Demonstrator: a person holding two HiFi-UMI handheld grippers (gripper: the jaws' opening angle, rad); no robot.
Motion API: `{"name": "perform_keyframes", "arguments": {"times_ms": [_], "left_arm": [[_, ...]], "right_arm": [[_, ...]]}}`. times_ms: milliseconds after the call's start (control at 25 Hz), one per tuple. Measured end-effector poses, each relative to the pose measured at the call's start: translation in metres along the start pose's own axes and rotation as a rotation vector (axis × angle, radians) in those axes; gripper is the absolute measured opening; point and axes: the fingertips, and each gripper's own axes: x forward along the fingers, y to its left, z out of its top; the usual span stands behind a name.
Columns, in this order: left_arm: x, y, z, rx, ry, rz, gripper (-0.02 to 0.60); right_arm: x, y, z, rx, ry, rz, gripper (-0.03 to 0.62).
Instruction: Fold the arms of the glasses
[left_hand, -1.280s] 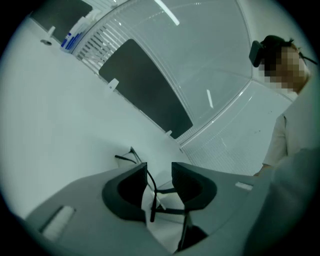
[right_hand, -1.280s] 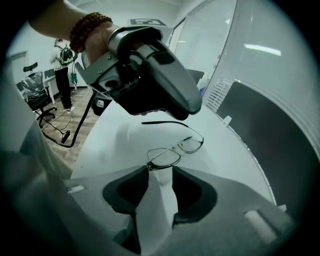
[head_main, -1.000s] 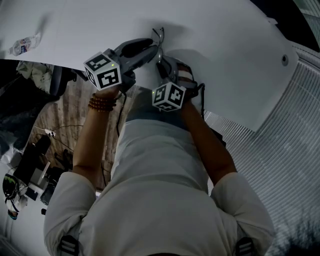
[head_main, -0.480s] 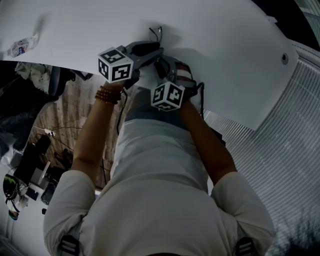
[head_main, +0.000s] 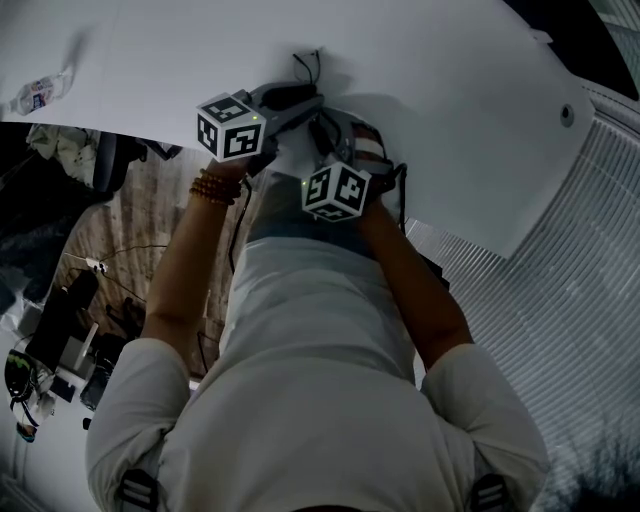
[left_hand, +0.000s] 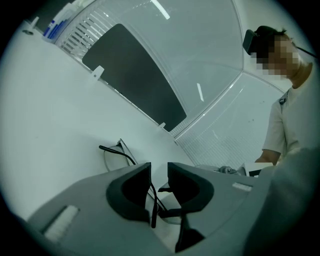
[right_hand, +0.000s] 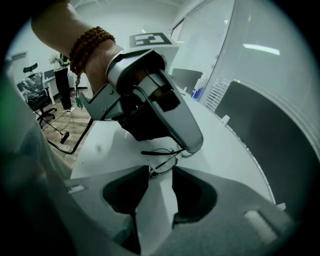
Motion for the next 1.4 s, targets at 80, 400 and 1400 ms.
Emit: {"name": "perform_keyframes", "arguments": {"times_ms": [80, 400, 1400], "left_arm": [[-0.002, 0.000, 0.003, 0.000, -0.014, -0.002, 0.103], [-0.029, -0.028, 0.029, 0.025, -0.076, 0.026, 0.100], [-0.144, -0.274, 0.205, 0.415, -0.421, -0.104, -0.003]], "right_arm": [[-0.004, -0.004, -0.001, 0.012, -0.001, -0.007, 0.146], [-0.051, -0.032, -0.006, 0.130, -0.015, -0.049, 0.146], [-0.338, -0.165, 0.192, 0.386, -0.764, -0.127, 0.017]]}}
